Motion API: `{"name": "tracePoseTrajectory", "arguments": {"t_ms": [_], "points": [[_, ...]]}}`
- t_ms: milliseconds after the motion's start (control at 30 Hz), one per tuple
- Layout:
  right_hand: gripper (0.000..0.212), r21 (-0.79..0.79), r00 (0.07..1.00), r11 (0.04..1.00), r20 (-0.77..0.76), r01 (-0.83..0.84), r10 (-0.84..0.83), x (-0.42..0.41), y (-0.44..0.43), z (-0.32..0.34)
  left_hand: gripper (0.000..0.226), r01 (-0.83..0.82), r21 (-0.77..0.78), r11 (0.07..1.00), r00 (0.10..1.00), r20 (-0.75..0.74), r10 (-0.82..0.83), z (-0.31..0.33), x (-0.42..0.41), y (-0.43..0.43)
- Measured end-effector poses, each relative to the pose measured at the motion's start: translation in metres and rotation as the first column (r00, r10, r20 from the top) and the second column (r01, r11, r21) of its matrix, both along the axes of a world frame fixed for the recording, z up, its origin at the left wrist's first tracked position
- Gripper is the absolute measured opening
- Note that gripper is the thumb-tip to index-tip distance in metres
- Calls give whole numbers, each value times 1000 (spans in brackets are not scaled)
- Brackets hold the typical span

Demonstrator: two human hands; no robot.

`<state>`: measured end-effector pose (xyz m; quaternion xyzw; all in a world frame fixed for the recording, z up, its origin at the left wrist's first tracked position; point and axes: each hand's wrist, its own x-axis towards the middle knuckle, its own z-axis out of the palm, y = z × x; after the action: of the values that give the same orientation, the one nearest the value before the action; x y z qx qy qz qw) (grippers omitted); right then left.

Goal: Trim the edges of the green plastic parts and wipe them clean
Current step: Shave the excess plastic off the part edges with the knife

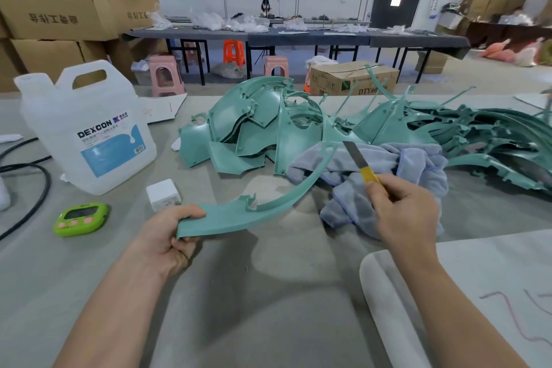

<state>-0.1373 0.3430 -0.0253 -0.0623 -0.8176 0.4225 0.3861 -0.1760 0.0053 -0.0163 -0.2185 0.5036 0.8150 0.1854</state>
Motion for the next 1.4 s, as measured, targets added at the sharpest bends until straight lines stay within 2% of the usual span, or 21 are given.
{"name": "tracePoseTrajectory", "arguments": {"t_ms": [133, 300, 433, 500, 567, 667, 733, 800, 900, 967, 1067, 1100, 1167, 1200, 1267, 1300, 1400], "points": [[7, 3, 979, 979, -28, -203, 203, 11, -15, 3, 11, -18, 14, 1000, 1000, 0, 18, 0, 0, -4], [10, -63, 990, 988, -31, -142, 140, 10, -18, 5, 12, -33, 7, 999, 999, -7, 33, 0, 1, -2], [19, 195, 989, 975, 125, -106, 83, 14, -34, -5, 16, -46, 43, 998, 999, -14, 47, 3, 3, 6], [18, 383, 993, 922, 117, -63, 19, 19, -48, -1, 20, -48, 110, 993, 999, -15, 50, 6, 5, 9], [15, 531, 993, 842, 109, -99, 48, 26, -64, 1, 24, -60, 169, 984, 998, -18, 64, 8, 7, 9], [16, 578, 968, 778, 179, -247, 175, 35, -84, -3, 28, -85, 182, 980, 995, -33, 92, 10, 7, 7], [19, 578, 974, 787, 177, -217, 139, 38, -87, -2, 29, -97, 183, 978, 994, -36, 105, 10, 8, 5], [21, 546, 994, 833, 108, -89, 35, 37, -81, 2, 28, -119, 179, 977, 991, -34, 127, 9, 8, 3], [26, 347, 998, 937, 34, 41, -56, 34, -68, 5, 26, -145, 142, 979, 987, -45, 153, 8, 8, 6], [15, 306, 1000, 952, 2, -28, 29, 31, -65, 1, 26, -144, 116, 983, 987, -54, 151, 7, 7, 10], [5, 412, 974, 884, 42, -221, 224, 23, -61, 0, 22, -98, 77, 992, 993, -53, 102, 6, 8, 13], [6, 442, 973, 868, 53, -226, 226, 17, -56, 0, 20, -69, 70, 995, 996, -45, 73, 7, 9, 13], [11, 401, 996, 912, 41, -88, 78, 4, -41, 2, 18, -42, 60, 997, 999, -33, 44, 7, 10, 11], [17, 309, 999, 951, 37, 13, -26, 0, -32, 3, 16, -46, 45, 998, 998, -31, 48, 7, 10, 11], [27, 110, 986, 981, 31, 157, -161, -1, -17, 2, 11, -93, 12, 996, 994, -53, 93, 6, 10, 12], [29, 53, 984, 983, 20, 176, -177, 2, -14, 1, 7, -142, 10, 990, 987, -81, 142, 6, 10, 15], [29, -14, 999, 999, 13, 51, -51, 14, -23, 1, 10, -361, -57, 931, 899, -286, 331, 1, 7, 24]]}}
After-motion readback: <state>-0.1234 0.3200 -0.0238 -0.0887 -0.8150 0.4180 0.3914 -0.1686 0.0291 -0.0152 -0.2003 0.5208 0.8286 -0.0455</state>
